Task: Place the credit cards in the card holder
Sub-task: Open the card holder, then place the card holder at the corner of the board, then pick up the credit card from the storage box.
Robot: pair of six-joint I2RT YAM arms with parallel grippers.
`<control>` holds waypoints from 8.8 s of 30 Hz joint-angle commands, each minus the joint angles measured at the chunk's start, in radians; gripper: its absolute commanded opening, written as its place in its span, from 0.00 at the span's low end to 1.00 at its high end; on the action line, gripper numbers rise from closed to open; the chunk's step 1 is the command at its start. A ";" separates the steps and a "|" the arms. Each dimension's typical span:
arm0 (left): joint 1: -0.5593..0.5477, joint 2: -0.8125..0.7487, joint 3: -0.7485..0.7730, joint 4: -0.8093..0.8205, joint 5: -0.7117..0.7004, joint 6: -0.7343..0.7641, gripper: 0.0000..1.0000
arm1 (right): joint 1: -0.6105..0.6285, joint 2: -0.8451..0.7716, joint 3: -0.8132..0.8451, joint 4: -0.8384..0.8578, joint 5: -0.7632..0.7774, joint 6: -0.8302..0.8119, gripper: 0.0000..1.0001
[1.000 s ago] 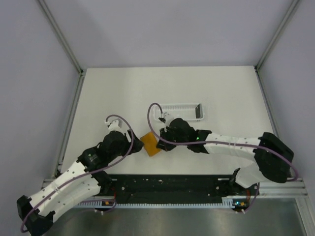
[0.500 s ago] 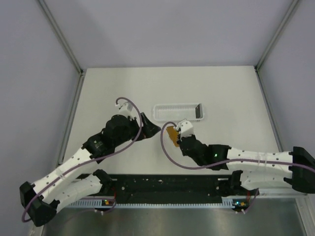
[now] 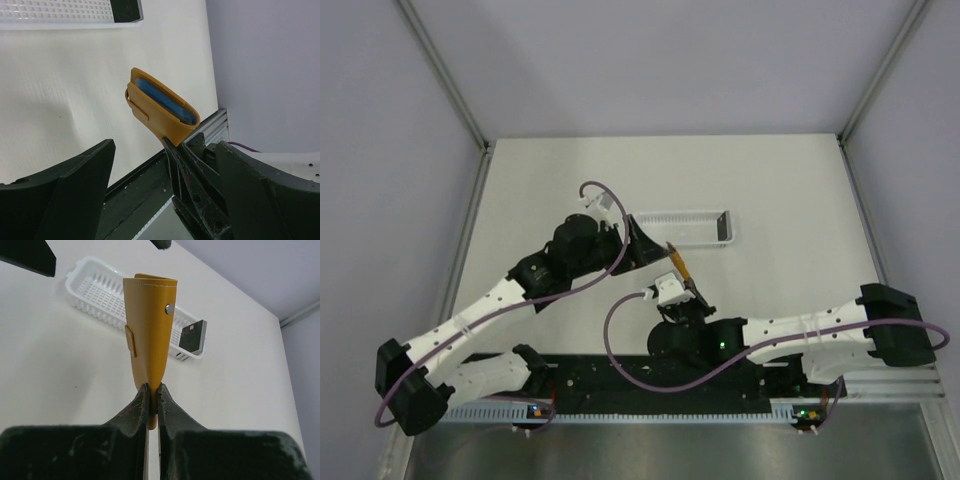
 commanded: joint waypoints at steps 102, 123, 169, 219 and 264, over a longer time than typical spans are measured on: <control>-0.079 0.033 -0.157 0.199 0.129 0.184 0.00 | -0.354 -0.383 -0.148 0.179 -0.980 0.271 0.58; -0.077 0.011 -0.169 0.228 0.159 0.170 0.00 | -0.367 -0.297 -0.123 -0.044 -0.670 0.409 0.45; -0.079 0.364 -0.099 0.170 0.188 0.425 0.99 | -0.398 -0.646 -0.272 -0.049 -0.620 0.340 0.97; -0.056 -0.068 -0.143 -0.128 -0.462 0.295 0.85 | -1.144 0.199 0.320 -0.109 -1.086 0.052 0.73; 0.028 0.292 0.168 -0.041 -0.468 0.477 0.87 | -1.147 0.448 0.446 -0.138 -0.982 0.063 0.58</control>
